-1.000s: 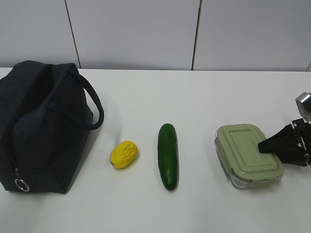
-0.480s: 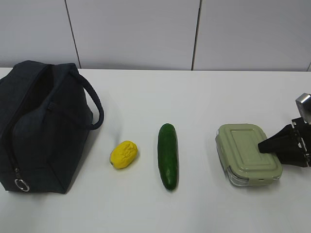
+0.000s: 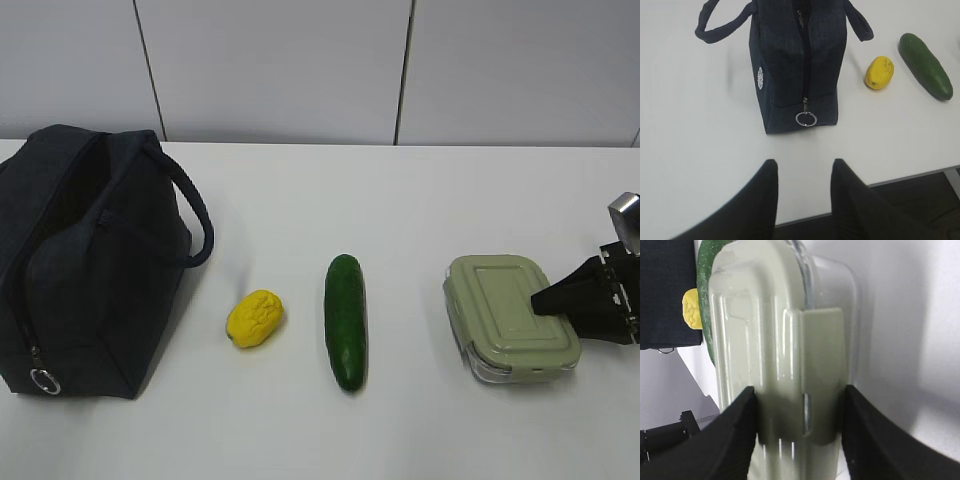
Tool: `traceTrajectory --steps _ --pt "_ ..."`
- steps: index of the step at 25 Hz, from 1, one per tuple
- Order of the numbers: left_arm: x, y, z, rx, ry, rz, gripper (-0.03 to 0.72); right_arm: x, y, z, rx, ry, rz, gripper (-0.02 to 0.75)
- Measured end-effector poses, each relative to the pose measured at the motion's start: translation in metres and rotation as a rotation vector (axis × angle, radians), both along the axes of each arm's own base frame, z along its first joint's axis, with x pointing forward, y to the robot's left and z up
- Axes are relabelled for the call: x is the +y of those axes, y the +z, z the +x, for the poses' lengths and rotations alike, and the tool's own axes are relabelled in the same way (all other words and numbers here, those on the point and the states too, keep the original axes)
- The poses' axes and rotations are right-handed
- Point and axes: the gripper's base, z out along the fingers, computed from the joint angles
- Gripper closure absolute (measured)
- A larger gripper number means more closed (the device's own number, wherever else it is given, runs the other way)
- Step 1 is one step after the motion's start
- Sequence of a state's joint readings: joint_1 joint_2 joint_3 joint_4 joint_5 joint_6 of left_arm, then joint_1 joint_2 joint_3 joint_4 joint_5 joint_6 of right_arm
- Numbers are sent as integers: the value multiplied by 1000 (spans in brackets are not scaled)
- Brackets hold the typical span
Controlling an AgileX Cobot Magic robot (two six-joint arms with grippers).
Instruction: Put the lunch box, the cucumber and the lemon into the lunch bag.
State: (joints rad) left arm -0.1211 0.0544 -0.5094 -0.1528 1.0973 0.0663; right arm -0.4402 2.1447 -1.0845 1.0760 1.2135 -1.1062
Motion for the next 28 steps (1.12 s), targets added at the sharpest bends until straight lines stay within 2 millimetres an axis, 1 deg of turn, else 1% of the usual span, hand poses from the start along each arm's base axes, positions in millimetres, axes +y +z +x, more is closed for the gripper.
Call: traceTrajectory --steps 28 --pt "0 0 0 0 0 0 449 0 0 0 6 -6 3 356"
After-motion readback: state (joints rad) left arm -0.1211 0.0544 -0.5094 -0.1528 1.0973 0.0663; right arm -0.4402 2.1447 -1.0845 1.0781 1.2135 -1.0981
